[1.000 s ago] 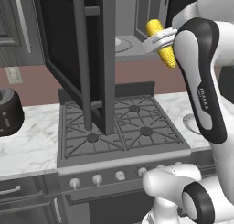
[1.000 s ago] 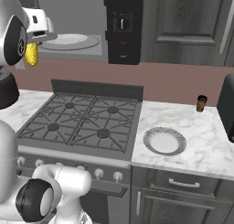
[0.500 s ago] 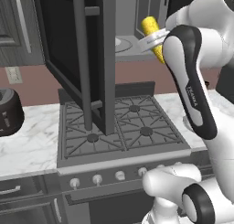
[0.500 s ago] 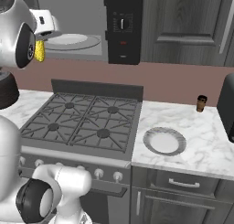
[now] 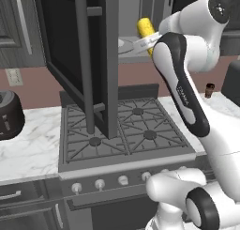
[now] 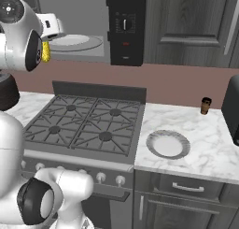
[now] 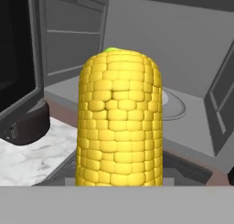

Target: Pick the corn from the counter and place it in the microwave. Then turn on the microwave.

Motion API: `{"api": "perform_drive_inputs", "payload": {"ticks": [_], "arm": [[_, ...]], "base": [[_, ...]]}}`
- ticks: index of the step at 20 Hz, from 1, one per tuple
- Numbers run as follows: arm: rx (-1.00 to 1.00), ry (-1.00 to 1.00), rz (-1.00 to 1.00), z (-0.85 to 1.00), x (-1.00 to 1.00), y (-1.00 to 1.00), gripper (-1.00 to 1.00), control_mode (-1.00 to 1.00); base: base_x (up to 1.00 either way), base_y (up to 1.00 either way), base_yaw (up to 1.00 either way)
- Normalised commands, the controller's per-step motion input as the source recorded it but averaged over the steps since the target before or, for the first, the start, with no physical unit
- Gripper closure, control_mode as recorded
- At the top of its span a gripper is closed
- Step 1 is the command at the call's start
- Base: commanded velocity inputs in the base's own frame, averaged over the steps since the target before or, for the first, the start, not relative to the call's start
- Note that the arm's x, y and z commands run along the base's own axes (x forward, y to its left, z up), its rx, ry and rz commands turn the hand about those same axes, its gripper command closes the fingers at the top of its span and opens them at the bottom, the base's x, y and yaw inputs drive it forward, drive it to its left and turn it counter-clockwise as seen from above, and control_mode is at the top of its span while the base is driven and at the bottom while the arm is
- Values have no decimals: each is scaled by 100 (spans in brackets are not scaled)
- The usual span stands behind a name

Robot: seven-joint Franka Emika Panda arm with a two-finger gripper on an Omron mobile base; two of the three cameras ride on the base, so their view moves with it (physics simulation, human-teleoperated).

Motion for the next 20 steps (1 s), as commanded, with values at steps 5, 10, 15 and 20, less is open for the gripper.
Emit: {"api": "perform_drive_inputs", "payload": {"ticks": [5, 10, 15, 20], "arm": [[0, 0, 0, 0, 63, 7, 100, -100], [0, 0, 0, 0, 59, 15, 100, -100], [0, 1, 0, 3, 53, 14, 100, -100], [0, 1, 0, 1, 54, 13, 100, -100]], "base": [[0, 0, 0], [0, 0, 0], [0, 0, 0], [0, 0, 0]]}}
